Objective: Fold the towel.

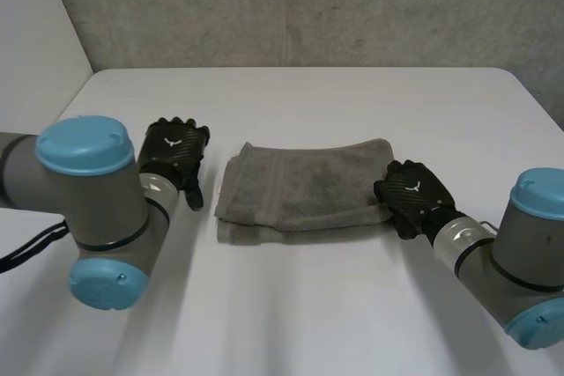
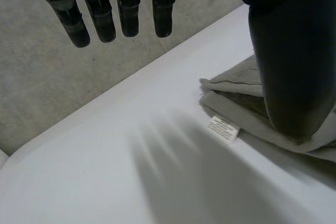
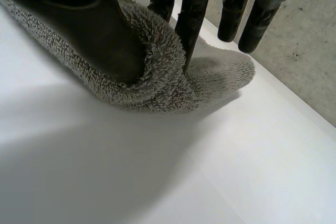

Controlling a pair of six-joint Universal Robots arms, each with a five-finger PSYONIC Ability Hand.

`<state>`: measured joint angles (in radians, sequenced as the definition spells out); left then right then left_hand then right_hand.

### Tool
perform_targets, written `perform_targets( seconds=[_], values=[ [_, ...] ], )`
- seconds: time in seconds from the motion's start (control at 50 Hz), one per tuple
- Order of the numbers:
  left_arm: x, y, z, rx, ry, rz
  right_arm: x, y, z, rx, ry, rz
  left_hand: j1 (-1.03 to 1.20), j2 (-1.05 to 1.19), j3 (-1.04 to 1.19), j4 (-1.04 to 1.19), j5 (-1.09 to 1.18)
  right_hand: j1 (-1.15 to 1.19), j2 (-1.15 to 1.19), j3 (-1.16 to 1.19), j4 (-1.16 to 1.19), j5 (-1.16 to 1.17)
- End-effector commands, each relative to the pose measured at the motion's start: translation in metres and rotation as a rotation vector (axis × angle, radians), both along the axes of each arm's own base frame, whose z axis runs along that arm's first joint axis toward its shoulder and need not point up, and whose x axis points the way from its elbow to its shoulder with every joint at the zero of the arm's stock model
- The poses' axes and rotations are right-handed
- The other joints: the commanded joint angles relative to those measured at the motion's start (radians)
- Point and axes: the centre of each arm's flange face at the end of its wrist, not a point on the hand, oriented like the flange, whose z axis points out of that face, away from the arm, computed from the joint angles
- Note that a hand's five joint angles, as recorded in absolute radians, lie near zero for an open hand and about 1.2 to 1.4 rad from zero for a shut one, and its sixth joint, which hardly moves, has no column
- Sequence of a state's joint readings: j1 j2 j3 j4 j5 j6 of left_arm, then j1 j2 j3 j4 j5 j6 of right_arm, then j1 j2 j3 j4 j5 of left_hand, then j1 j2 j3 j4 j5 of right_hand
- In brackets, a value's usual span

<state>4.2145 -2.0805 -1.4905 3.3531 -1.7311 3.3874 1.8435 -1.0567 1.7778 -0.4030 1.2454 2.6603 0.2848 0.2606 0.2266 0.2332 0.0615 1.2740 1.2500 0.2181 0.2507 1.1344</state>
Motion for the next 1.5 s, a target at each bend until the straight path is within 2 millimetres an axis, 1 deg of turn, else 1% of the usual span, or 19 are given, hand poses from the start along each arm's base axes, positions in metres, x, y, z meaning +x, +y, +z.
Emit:
perform_targets(
  seconds=[0.02, 0.12, 0.2, 0.28, 0.32, 0.4, 0.44, 0.5, 0.72, 0.78, 0.8, 0.82, 0.86, 1.06, 1.16, 1.2, 1.32, 1.38, 1.5],
  values=[
    [0.019, 0.004, 0.016, -0.018, 0.013, 0.036, -0.012, 0.018, 0.022, 0.055, 0.022, 0.005, -0.077, -0.053, -0.052, -0.059, -0.028, 0.122, 0.146, -0.044, -0.076, 0.087],
    [0.027, 0.013, 0.022, -0.015, 0.031, 0.043, -0.028, 0.018, 0.045, 0.043, 0.051, 0.034, -0.080, -0.056, -0.052, -0.059, -0.031, 0.122, 0.146, -0.044, -0.076, 0.087],
    [0.034, 0.012, 0.029, -0.019, 0.066, 0.068, -0.034, 0.011, 0.083, -0.097, 0.123, 0.090, -0.080, -0.056, -0.052, -0.059, -0.031, 0.122, 0.146, -0.044, -0.076, 0.087],
    [0.034, 0.011, 0.032, -0.023, 0.088, 0.072, -0.017, 0.013, 0.104, -0.178, 0.144, 0.151, -0.080, -0.056, -0.052, -0.059, -0.031, 0.122, 0.146, -0.044, -0.076, 0.087],
    [0.034, 0.009, 0.035, -0.029, 0.104, 0.075, 0.013, 0.024, 0.119, -0.235, 0.120, 0.253, -0.080, -0.056, -0.052, -0.059, -0.031, 0.122, 0.146, -0.044, -0.076, 0.087],
    [0.031, 0.007, 0.038, -0.043, 0.117, 0.069, 0.043, 0.032, 0.112, -0.234, 0.114, 0.342, -0.080, -0.056, -0.052, -0.059, -0.031, 0.122, 0.146, -0.044, -0.076, 0.087],
    [0.028, 0.005, 0.043, -0.061, 0.127, 0.064, 0.079, 0.051, 0.102, -0.224, 0.111, 0.459, -0.083, -0.059, -0.052, -0.059, -0.034, 0.122, 0.146, -0.044, -0.076, 0.087],
    [0.026, 0.004, 0.045, -0.065, 0.133, 0.064, 0.109, 0.073, 0.089, -0.202, 0.113, 0.559, -0.083, -0.059, -0.052, -0.059, -0.034, 0.122, 0.146, -0.044, -0.076, 0.087],
    [0.024, -0.002, 0.050, -0.077, 0.172, 0.069, 0.158, 0.095, 0.024, -0.122, 0.175, 0.622, -0.083, -0.059, -0.052, -0.059, -0.034, 0.122, 0.146, -0.044, -0.076, 0.087],
    [0.023, -0.005, 0.047, -0.070, 0.172, 0.070, 0.159, 0.094, 0.022, -0.125, 0.183, 0.600, -0.083, -0.059, -0.052, -0.059, -0.034, 0.122, 0.146, -0.044, -0.076, 0.087],
    [0.022, -0.006, 0.046, -0.069, 0.171, 0.070, 0.158, 0.092, 0.021, -0.130, 0.186, 0.574, -0.083, -0.059, -0.052, -0.059, -0.034, -0.223, -0.199, -0.044, -0.076, -0.257],
    [0.020, -0.008, 0.046, -0.071, 0.173, 0.068, 0.158, 0.092, 0.020, -0.128, 0.183, 0.555, -0.083, -0.059, -0.052, -0.059, -0.034, -0.889, -0.865, -0.044, -0.076, -0.924],
    [0.019, -0.011, 0.046, -0.075, 0.173, 0.068, 0.156, 0.090, 0.018, -0.120, 0.170, 0.531, -0.086, -0.062, -0.052, -0.059, -0.037, -1.099, -1.075, -0.044, -0.076, -1.134],
    [-0.005, -0.013, 0.050, -0.098, 0.200, 0.013, 0.123, 0.090, 0.075, -0.013, -0.068, 0.364, -0.089, -0.065, -0.052, -0.059, -0.040, -1.099, -1.075, -0.044, -0.076, -1.134],
    [-0.022, -0.002, 0.055, -0.099, 0.241, -0.036, 0.096, 0.080, 0.098, 0.089, -0.210, 0.237, -0.092, -0.068, -0.052, -0.059, -0.043, -1.099, -1.075, -0.044, -0.076, -1.134],
    [-0.030, 0.007, 0.056, -0.088, 0.263, -0.065, 0.071, 0.064, 0.103, 0.158, -0.292, 0.127, -0.092, -0.068, -0.052, -0.059, -0.043, -1.099, -1.075, -0.044, -0.076, -1.134],
    [-0.045, 0.023, 0.050, -0.052, 0.288, -0.147, 0.036, 0.028, 0.096, 0.252, -0.406, -0.043, -0.092, -0.068, -0.052, -0.059, -0.043, -1.099, -1.075, -0.044, -0.076, -1.134],
    [-0.053, 0.031, 0.036, 0.002, 0.284, -0.198, 0.033, 0.022, 0.094, 0.263, -0.419, -0.064, -0.092, -0.068, -0.052, -0.059, -0.043, -1.099, -1.075, -0.044, -0.076, -1.134],
    [-0.060, 0.045, 0.007, 0.083, 0.239, -0.246, 0.036, 0.004, 0.044, 0.375, -0.374, -0.117, -0.086, -0.062, -0.052, -0.059, -0.037, -1.099, -1.075, -0.044, -0.076, -1.134]
  ],
)
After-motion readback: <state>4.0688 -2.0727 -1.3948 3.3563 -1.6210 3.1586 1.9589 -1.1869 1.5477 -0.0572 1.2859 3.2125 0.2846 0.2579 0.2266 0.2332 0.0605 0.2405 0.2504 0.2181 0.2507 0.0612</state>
